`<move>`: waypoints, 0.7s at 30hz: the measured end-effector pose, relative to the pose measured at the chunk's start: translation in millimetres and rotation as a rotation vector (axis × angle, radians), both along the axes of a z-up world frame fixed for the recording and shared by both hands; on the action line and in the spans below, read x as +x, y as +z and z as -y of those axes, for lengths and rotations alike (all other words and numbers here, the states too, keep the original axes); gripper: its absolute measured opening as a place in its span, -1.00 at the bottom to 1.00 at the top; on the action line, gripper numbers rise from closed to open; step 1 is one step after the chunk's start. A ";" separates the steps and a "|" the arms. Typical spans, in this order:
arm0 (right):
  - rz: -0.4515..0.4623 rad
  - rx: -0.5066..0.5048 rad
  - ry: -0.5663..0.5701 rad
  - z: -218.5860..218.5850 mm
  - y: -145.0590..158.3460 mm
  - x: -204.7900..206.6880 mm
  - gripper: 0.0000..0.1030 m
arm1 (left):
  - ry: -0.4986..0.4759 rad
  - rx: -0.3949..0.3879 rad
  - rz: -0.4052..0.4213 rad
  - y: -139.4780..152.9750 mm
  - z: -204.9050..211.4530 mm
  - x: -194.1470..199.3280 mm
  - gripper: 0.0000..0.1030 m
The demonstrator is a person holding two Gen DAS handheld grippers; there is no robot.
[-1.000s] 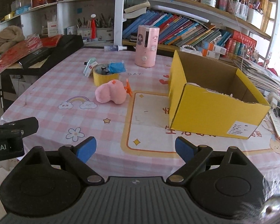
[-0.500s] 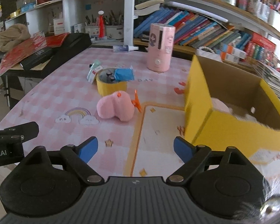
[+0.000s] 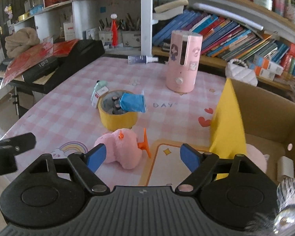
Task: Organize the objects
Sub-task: 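Grasp the small pink plush with orange fins with the right tool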
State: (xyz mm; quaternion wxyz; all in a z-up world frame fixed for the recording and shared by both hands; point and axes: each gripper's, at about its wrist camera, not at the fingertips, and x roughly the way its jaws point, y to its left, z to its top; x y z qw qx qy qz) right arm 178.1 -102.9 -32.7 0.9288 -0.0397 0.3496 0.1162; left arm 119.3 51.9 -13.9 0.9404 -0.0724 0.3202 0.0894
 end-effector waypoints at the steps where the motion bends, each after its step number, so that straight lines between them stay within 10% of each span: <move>1: -0.012 -0.001 0.005 0.1 -2.7 5.0 0.60 | 0.008 0.001 0.000 -0.1 0.1 1.5 0.94; 21: -0.115 0.032 0.096 -8.6 -43.1 61.9 0.75 | 0.075 0.001 -0.015 -1.3 -2.0 25.3 0.94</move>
